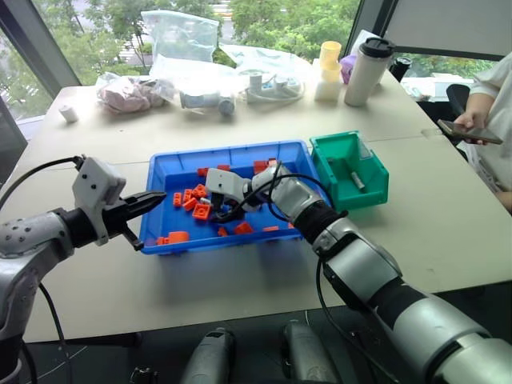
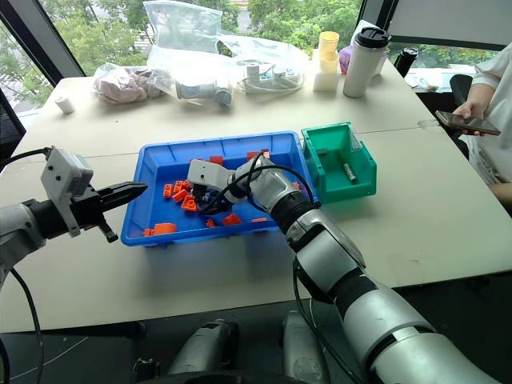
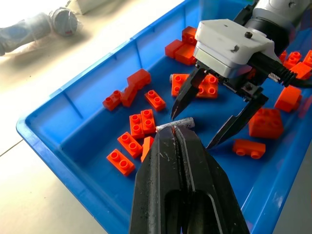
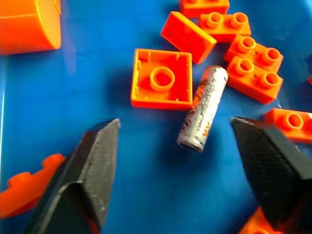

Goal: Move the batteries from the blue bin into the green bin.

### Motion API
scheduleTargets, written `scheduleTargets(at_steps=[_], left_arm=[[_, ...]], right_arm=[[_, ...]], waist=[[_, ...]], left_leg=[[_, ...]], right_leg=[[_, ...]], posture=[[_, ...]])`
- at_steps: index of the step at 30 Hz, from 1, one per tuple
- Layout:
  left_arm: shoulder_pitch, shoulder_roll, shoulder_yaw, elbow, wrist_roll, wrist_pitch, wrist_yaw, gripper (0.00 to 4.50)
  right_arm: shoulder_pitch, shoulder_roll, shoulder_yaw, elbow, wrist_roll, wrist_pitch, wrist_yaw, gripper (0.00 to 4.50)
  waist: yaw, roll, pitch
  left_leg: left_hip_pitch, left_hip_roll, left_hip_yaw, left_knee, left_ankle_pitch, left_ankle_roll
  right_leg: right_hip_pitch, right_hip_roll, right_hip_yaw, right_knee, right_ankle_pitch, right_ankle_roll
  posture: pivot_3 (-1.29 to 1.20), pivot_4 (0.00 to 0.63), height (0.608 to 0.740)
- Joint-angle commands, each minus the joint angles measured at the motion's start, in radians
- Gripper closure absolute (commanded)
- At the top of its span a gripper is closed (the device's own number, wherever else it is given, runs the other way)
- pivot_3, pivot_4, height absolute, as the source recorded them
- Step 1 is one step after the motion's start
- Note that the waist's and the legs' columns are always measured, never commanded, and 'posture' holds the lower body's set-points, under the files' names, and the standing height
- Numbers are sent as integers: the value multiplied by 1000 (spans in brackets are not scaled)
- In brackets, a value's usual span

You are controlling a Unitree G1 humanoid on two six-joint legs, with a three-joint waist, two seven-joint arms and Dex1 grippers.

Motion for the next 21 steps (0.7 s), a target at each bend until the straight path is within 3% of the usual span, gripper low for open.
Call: scheduleTargets(at_steps=[1, 2, 4, 8, 10, 14, 21], left_arm=[[-8, 1, 18, -27, 2, -19, 9, 4500], [-6, 0, 18, -29, 2, -19, 10, 4500], [-5, -2, 18, -31, 4, -20, 15, 4500], [-4, -4, 17, -32, 6, -22, 19, 4500], [-5, -11, 10, -36, 7, -23, 26, 4500], [-18, -33, -15, -27, 12, -34, 33, 4500], [-71, -58, -91, 35, 40, -77, 12, 4500]], right_arm=[[-46, 32, -29, 54, -18, -5, -32, 3167], [-51, 37, -35, 70, -22, -6, -41, 3741], [-58, 38, -41, 87, -33, -9, -54, 4469], [-57, 23, -62, 60, -34, 6, -51, 4459], [-30, -42, -95, -92, -15, 60, -25, 4459], [77, -251, -242, -572, 39, 310, -15, 4459], [225, -545, -437, -976, 94, 716, -53, 4459]], waist=[[0, 0, 0], [1, 0, 0], [2, 0, 0], [1, 0, 0], [1, 1, 0], [18, 1, 1], [32, 1, 0]], left_leg=[[0, 0, 0, 0, 0, 0], [0, 0, 0, 0, 0, 0], [0, 0, 0, 0, 0, 0], [0, 0, 0, 0, 0, 0], [0, 0, 0, 0, 0, 0], [-3, -2, -1, 2, 0, 0], [-2, -1, 0, 2, 0, 0]], right_leg=[[0, 0, 0, 0, 0, 0], [0, 0, 0, 0, 0, 0], [0, 0, 0, 0, 0, 0], [1, 0, 0, 0, 0, 0], [0, 0, 0, 0, 0, 0], [-1, -1, -1, -1, 0, 0], [0, -2, -1, -1, 0, 0]], posture=[[0, 150, 740], [0, 150, 740], [0, 150, 740], [0, 150, 740], [0, 150, 740], [0, 150, 740], [0, 150, 740]])
